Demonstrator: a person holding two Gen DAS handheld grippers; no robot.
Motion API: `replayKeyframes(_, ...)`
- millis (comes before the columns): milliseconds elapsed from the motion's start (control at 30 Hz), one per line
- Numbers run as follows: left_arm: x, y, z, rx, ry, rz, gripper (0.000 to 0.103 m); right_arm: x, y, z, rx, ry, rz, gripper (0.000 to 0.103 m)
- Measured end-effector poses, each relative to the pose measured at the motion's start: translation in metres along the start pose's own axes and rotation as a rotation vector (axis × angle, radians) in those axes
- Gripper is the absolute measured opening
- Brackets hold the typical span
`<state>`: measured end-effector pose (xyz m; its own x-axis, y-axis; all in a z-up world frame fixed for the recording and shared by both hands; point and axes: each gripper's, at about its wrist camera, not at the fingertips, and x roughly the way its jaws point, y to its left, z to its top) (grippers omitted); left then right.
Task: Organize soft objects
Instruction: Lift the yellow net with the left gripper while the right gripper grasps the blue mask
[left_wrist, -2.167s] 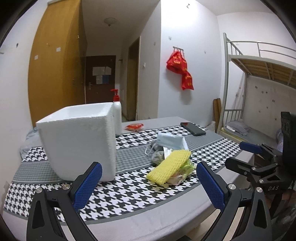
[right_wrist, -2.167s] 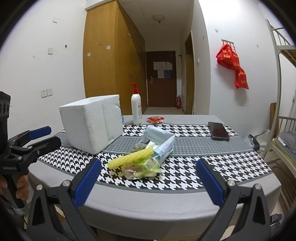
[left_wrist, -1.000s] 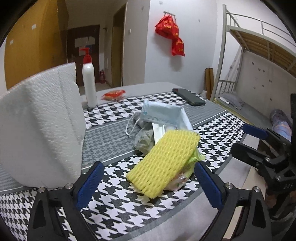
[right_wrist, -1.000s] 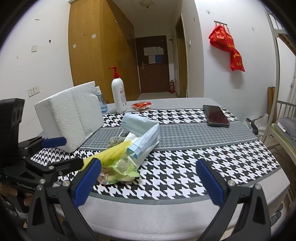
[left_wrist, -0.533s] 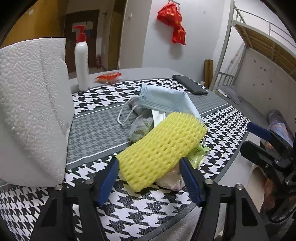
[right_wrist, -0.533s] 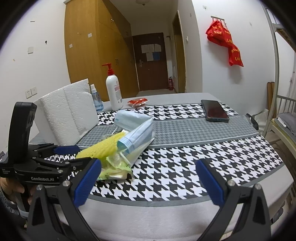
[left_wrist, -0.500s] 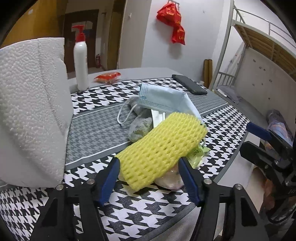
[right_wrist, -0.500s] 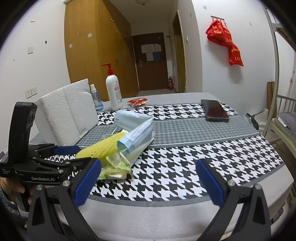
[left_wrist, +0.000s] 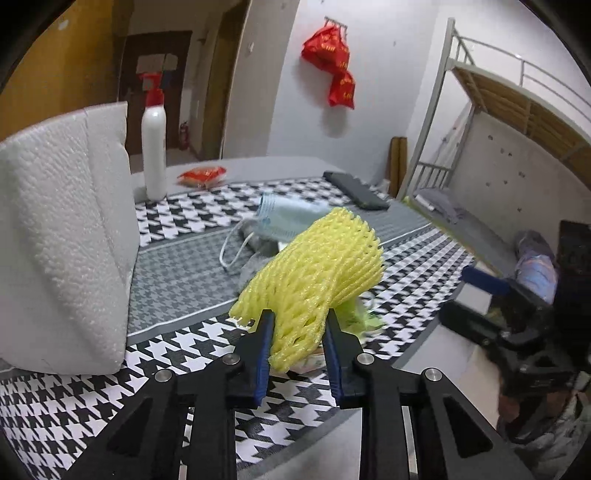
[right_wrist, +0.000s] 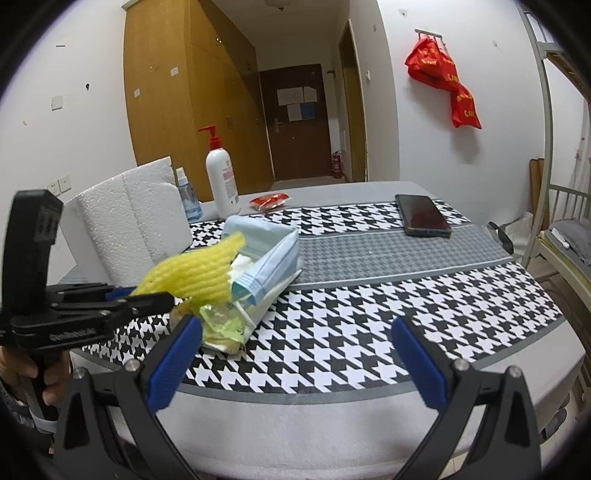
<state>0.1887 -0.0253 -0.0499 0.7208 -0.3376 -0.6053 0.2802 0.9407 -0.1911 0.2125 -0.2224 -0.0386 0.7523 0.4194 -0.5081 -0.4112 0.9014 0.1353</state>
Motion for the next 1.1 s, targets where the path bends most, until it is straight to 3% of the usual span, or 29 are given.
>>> replayKeyframes(300,-0.035,0.003,-0.011,-0.008,-0.063,0.041,0.027,-0.007,0.013,-0.001,-0.025,-0.003,0.018,0.103)
replayKeyframes(667,-0.051,0.013,-0.022,-0.019,-0.098,0.110,0.027,0.001,0.029,0.007,-0.041,0.013,0.030,0.103)
replayKeyframes(1100,-0.055,0.022,-0.028,-0.018,-0.134,0.145,0.027,0.045,0.030,0.042,-0.050,0.062,-0.007,0.103)
